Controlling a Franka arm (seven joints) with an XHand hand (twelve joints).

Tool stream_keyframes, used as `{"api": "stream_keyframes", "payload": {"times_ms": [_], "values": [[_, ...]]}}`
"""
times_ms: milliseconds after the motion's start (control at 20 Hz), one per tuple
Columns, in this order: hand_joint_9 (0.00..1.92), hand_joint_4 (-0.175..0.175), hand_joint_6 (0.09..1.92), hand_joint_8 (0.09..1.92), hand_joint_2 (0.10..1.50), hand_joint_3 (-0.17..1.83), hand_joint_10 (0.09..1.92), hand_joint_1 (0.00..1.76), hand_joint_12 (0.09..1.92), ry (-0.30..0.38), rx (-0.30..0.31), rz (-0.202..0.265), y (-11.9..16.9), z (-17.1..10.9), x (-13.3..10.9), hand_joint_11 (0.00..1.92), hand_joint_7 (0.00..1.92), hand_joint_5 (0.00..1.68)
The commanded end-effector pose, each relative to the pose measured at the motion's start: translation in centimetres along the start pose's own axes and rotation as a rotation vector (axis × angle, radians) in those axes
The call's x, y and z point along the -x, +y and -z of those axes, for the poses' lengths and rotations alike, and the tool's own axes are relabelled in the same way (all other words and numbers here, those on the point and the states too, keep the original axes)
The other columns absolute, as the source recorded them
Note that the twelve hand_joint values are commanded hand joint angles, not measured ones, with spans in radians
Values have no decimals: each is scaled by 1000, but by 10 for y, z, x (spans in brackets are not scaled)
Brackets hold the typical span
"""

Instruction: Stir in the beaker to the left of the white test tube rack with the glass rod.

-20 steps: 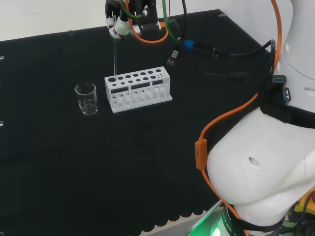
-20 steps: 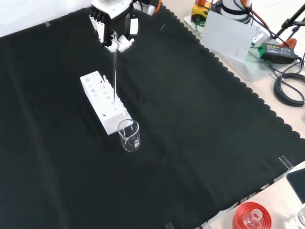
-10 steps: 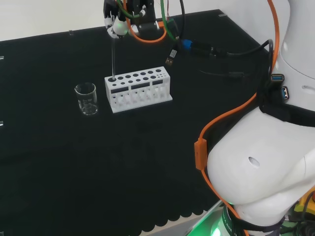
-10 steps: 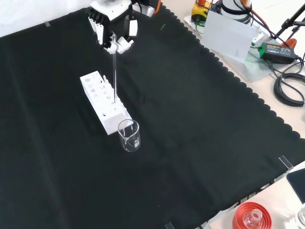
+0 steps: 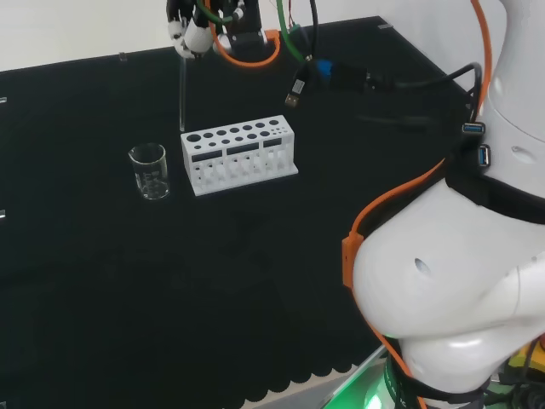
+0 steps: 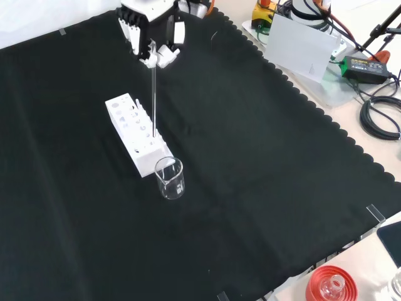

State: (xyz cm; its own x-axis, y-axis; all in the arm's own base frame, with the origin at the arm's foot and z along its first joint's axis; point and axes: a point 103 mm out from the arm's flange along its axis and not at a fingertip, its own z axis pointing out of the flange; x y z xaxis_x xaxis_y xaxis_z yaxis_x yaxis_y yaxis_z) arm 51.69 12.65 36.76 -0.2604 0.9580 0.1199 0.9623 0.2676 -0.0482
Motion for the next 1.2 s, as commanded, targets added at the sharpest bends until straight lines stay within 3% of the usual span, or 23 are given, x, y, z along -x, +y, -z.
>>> {"api": "stream_keyframes", "payload": {"times_ms": [50,600,1200], "values": [[1711,-175,848,693,526,909,451,1331,562,-48,-20,27,12,-9,-33,1604,1427,1142],[1714,-175,844,687,524,910,445,1331,559,-56,-29,69,18,-20,-67,1605,1430,1145],[1715,-175,840,682,522,911,439,1331,557,-47,-44,85,17,-29,-72,1606,1433,1148]]}}
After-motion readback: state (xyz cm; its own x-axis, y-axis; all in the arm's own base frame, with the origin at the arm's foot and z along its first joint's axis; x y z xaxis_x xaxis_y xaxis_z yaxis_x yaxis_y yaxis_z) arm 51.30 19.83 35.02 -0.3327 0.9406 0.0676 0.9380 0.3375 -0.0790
